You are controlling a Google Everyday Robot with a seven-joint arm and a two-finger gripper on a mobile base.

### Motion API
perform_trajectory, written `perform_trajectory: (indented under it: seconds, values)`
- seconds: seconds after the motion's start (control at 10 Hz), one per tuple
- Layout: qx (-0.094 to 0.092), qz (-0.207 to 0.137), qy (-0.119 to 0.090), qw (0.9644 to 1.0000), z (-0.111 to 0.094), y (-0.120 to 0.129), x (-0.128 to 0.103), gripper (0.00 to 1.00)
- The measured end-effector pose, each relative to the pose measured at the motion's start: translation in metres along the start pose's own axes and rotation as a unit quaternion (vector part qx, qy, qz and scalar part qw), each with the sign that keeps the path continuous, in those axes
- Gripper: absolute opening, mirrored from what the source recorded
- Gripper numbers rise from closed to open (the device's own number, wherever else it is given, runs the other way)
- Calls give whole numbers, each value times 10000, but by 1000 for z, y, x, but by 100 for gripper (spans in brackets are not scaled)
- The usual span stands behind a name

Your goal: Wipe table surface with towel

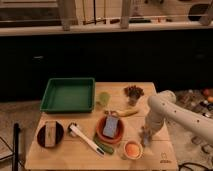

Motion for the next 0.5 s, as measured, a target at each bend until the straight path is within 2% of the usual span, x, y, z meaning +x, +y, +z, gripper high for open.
perform_trajectory:
  seconds: [0.2,0.5]
  values:
    - [3,253,47,9997,-2,12,18,0]
    - [97,459,153,9988,-11,-3,38,0]
